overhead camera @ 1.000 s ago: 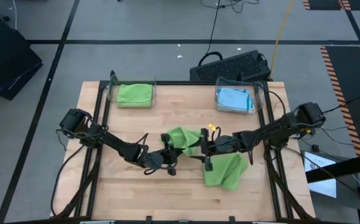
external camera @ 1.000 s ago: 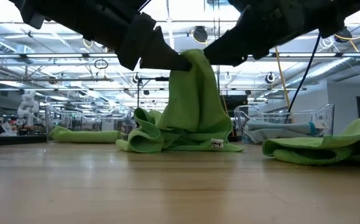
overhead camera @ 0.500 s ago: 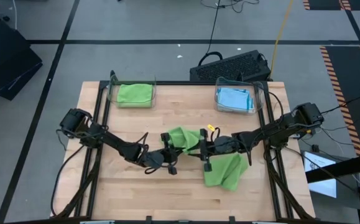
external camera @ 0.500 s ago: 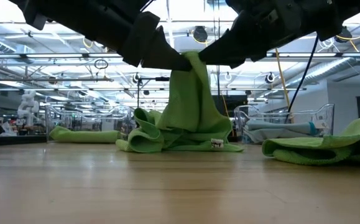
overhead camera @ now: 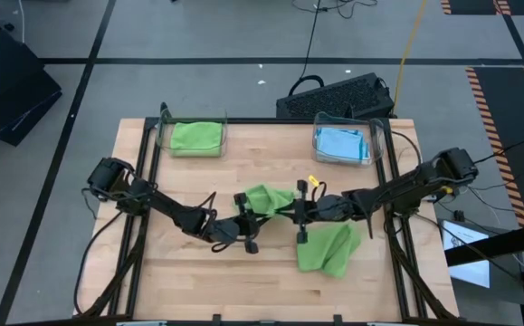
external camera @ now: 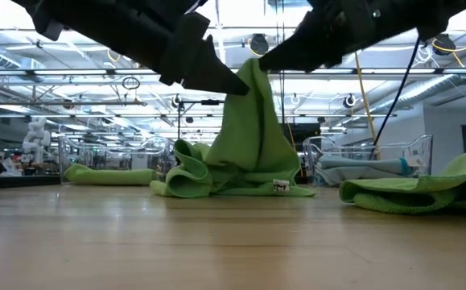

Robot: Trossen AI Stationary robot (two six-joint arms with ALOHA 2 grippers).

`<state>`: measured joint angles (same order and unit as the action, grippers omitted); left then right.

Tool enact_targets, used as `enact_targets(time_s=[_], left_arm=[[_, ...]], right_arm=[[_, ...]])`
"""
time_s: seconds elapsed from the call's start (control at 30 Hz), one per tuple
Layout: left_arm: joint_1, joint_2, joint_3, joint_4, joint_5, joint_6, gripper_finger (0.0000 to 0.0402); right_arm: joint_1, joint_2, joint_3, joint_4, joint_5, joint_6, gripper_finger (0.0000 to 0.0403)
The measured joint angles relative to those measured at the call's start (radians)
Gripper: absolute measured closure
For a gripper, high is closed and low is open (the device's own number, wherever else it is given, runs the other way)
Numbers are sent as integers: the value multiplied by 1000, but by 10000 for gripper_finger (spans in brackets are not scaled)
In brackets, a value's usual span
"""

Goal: Fold microfiber towels
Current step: Fold the left green microfiber cloth

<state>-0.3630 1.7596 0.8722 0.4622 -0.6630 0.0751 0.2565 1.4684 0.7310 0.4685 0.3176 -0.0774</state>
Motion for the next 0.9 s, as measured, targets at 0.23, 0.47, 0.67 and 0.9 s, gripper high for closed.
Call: enact_targets(time_s=[0.23, 0.47, 0.67, 0.9], left_arm=[[32, 2, 0, -27, 80, -73, 332], [51, 7, 0, -102, 69, -138, 295], [50, 7, 0, -298, -154, -261, 273], [60, 7, 0, -400, -288, -304, 272]], right_arm=[[-15, -135, 0, -88, 96, -44, 400], [-42, -262, 0, -173, 184, -106, 400], [-54, -366, 0, -346, 237, -111, 400], [-39, -453, 0, -582, 233, 12, 400]])
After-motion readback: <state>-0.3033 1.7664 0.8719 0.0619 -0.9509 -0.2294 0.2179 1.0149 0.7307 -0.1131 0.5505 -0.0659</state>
